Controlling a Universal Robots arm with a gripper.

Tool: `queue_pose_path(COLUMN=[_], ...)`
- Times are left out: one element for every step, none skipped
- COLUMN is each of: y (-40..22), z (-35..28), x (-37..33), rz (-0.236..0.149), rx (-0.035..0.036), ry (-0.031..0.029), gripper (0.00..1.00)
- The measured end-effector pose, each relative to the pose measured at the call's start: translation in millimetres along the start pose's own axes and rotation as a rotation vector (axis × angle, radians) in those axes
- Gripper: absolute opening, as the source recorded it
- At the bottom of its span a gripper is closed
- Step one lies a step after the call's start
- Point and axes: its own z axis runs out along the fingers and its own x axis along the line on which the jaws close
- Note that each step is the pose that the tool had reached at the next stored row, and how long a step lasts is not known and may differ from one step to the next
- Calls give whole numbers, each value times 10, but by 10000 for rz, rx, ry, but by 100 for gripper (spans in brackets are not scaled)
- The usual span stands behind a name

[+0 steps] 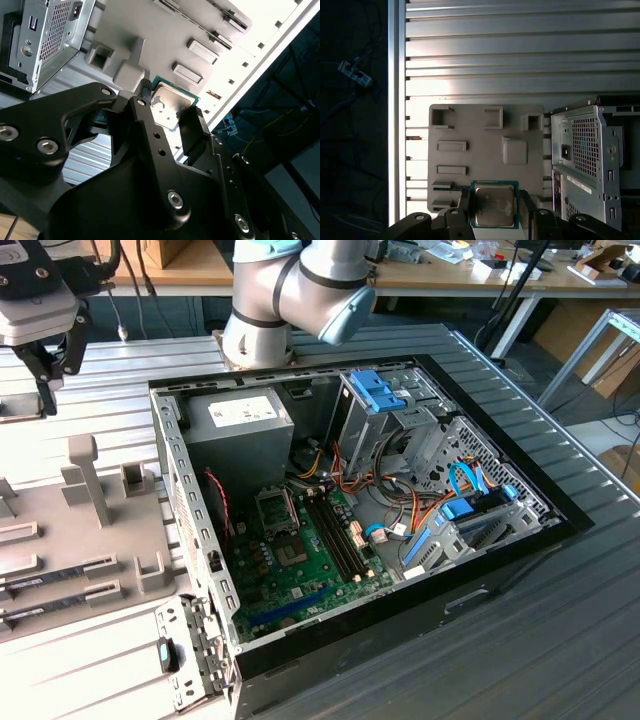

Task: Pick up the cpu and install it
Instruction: 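Pick up the cpu and move it towards the insertion slot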

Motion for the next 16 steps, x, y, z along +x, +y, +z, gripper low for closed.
queue_pose_path(y=[0,1,1,1,1,2,2,2,2,3,3,3,3,3,4,4], z=[-1,-1,-2,-2,-3,-3,-4,-5,-5,-6,-7,-7,-7,-8,-8,-9], x=[-23,-38,-49,-69,-79,-89,-102,-124,-133,-155,-169,-180,-188,-202,-211,-229], rz=[0,0,0,0,0,0,0,0,0,0,0,0,0,0,0,0], rx=[0,0,0,0,0,0,0,0,0,0,0,0,0,0,0,0], ry=[0,0,0,0,0,0,0,0,0,0,0,0,0,1,0,0], gripper=[47,47,47,47,47,47,47,47,47,47,47,47,47,47,47,47])
